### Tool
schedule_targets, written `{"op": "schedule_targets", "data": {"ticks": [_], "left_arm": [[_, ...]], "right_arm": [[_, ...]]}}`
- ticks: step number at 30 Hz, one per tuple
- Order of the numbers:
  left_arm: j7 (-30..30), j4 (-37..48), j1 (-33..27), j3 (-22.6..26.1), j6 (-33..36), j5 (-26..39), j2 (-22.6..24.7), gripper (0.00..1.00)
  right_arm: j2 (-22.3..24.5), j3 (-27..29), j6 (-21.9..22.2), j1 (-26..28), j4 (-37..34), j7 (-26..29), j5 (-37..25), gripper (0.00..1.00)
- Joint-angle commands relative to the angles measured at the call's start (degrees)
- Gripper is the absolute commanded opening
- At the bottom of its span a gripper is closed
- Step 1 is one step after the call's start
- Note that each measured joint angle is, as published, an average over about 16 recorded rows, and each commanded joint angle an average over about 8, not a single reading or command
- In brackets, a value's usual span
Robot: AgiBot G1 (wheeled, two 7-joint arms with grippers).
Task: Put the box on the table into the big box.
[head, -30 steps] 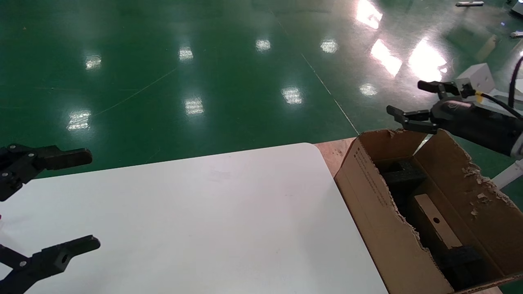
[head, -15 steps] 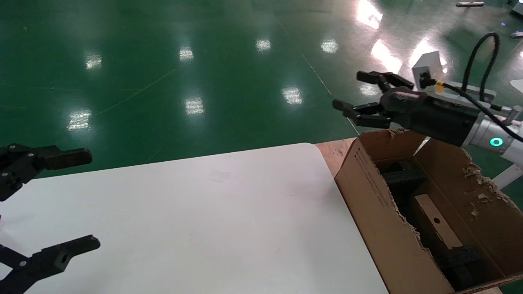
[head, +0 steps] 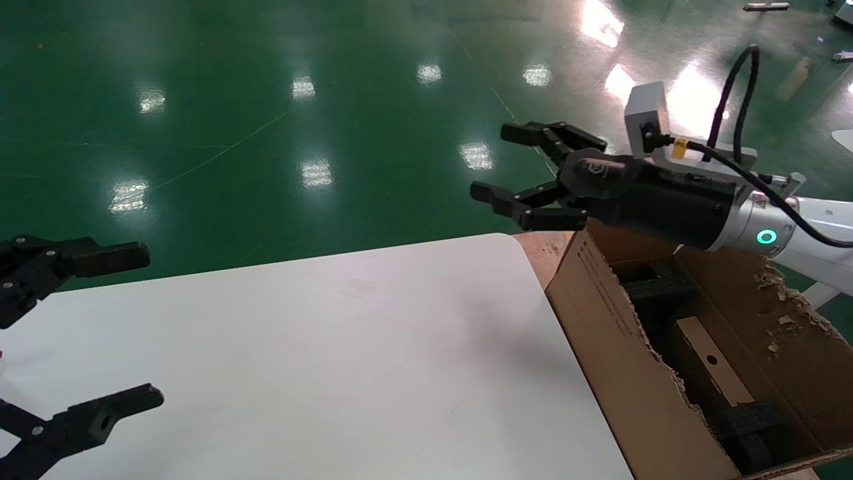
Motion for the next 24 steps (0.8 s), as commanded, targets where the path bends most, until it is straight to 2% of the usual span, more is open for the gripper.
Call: {"op": "schedule_targets", "data": {"ticks": [1, 21, 24], "left_arm": [[0.0, 0.0, 0.0, 0.0, 0.0, 0.0, 0.0, 1.0], [0.0, 0.0, 0.0, 0.01, 0.0, 0.0, 0.0, 1.0], [0.0, 0.0, 0.0, 0.01, 0.0, 0.0, 0.0, 1.0]], "right_arm": [[0.13, 1.39, 0.05, -1.26, 3.31, 1.61, -0.29, 1.0], [1.41, 15.31, 0.57, -13.87, 36.35, 17.69, -3.22, 1.0], [1.51, 16.35, 0.61, -14.82, 38.83, 18.9, -3.44, 1.0]]}}
